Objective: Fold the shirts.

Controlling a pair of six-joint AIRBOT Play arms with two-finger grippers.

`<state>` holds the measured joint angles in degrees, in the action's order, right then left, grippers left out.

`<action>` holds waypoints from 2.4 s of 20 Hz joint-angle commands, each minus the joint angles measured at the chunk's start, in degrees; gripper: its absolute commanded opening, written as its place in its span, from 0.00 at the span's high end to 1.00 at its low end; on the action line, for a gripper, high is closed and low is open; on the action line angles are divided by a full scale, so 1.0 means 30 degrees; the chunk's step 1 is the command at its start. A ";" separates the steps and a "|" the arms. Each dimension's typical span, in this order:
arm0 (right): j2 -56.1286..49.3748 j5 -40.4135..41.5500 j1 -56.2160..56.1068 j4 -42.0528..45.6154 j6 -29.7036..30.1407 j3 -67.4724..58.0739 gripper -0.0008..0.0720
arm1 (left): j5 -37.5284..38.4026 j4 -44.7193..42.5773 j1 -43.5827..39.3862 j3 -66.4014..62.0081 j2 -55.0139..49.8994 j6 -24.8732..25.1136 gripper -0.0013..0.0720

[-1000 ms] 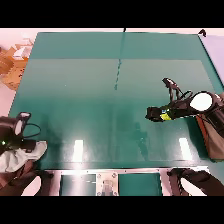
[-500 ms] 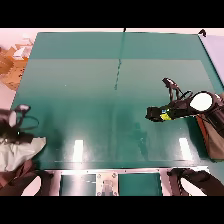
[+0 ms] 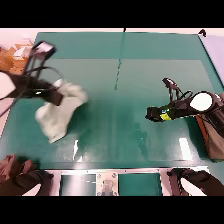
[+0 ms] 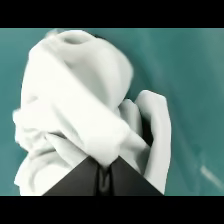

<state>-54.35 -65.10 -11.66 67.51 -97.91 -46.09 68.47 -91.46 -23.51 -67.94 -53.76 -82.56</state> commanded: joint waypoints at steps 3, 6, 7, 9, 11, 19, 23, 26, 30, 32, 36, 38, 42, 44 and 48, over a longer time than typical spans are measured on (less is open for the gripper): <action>0.0015 -0.0007 -0.0022 0.0000 -0.0007 0.0007 0.96 | -0.5042 0.4911 -0.4000 -0.0918 -0.4269 0.1865 0.95; 0.0015 0.0000 -0.0022 0.0000 -0.0007 0.0007 0.96 | -0.5654 0.6630 -0.4364 -0.0925 -0.6972 0.1705 0.20; 0.0015 0.0015 -0.0022 -0.0007 -0.0007 0.0007 0.97 | -0.5493 0.6594 -0.4182 -0.0925 -0.7162 0.1450 0.16; 0.0007 0.0051 -0.0022 -0.0007 -0.0007 0.0007 0.96 | -0.4007 0.6135 -0.3038 -0.1413 -0.7038 0.1333 0.16; 0.0000 0.0058 0.0051 0.0015 0.0000 0.0007 0.94 | -0.1494 0.4925 -0.1056 -0.2361 -0.6805 0.0437 0.16; -0.3206 0.2521 0.3818 -0.0182 0.1902 -0.1064 0.35 | 0.2681 0.6025 0.7191 0.2062 -0.6550 -0.1326 0.06; -0.7643 0.2390 0.5413 -0.3592 0.4306 -0.4233 0.35 | -0.0787 0.7839 0.7337 0.6142 -0.6550 -0.1333 0.00; -1.1548 0.1698 0.5435 -0.5727 0.5705 -0.7308 0.35 | -0.4218 0.9602 0.7337 0.7825 -0.6637 -0.1209 0.00; -1.6101 0.0605 0.4801 -0.7679 0.6375 -1.0681 0.35 | -0.5217 1.2327 0.7337 0.8204 -0.7599 0.1042 0.26; -1.7792 0.0313 0.4131 -0.8182 0.6477 -1.1927 0.35 | -0.5843 1.2721 0.7337 0.8182 -0.7635 0.1690 0.64; -1.9496 0.0335 0.2514 -0.8597 0.6819 -1.3486 0.35 | -0.6215 1.2611 0.7337 0.7767 -0.7635 0.1734 0.95; -1.9737 0.0379 0.1880 -0.8590 0.6885 -1.4134 0.52 | -0.6091 1.2422 0.7344 0.7300 -0.7635 0.2208 0.95; -1.9679 -0.1945 0.1902 -0.8590 0.6870 -1.6648 0.97 | -0.3912 0.9712 0.7344 0.4189 -0.7614 0.1858 0.95; -1.9300 -0.3803 0.2361 -0.8575 0.6601 -1.8935 0.97 | -0.2033 0.7941 0.7344 0.1421 -0.7614 0.1392 0.95; -1.6895 -0.5821 0.3730 -0.8575 0.5151 -2.3846 0.97 | 0.0998 0.5654 0.7344 -0.5136 -0.6943 0.0969 0.95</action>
<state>-108.99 -76.71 -2.74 41.98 -79.64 -108.38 64.58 -68.55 -1.52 -71.37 -75.90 -78.67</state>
